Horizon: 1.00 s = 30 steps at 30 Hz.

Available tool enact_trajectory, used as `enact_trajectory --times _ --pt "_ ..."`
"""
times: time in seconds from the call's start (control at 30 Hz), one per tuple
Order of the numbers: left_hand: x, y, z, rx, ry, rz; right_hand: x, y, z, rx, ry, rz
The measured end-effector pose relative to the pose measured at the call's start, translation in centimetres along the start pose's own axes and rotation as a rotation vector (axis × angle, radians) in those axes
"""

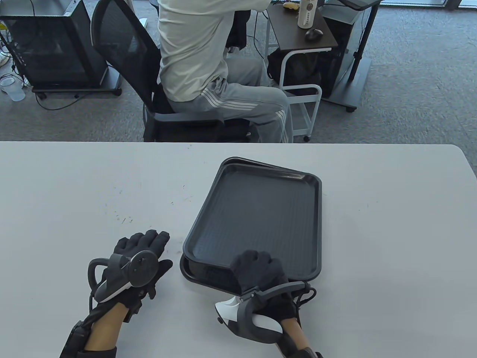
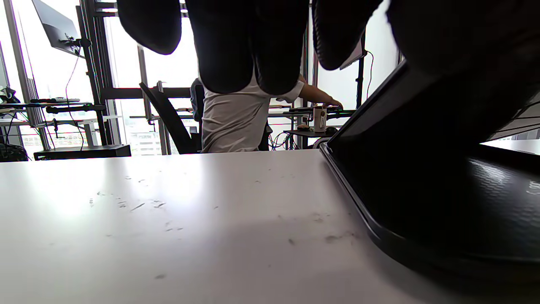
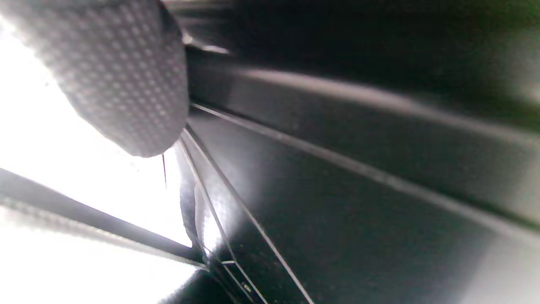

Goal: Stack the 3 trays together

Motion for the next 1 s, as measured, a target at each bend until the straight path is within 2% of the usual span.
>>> enact_trajectory --times 0.27,0.6,1.0 --pt "0.0 0.0 -0.1 0.002 -0.013 0.000 0.5 0.6 0.5 -0.038 0.035 -0.011" --pt "0.0 -0.1 -0.3 0.004 -0.040 0.006 1.5 1.2 1.9 -0.179 0.167 -0.015" --pt "-0.2 -0.1 -0.3 0.011 -0.065 0.006 2.3 2.7 4.2 -0.246 0.302 -0.083"
Point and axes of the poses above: the tracker on the back of each hand, its own y axis roughly to the thumb side, its own x axis roughly from the fingertips to the wrist, z = x × y, the point moved 1 cm from there along -x, roughly from the wrist to the fingertips, and after that the axes turned 13 degrees about -y, right-handed, at the moved point
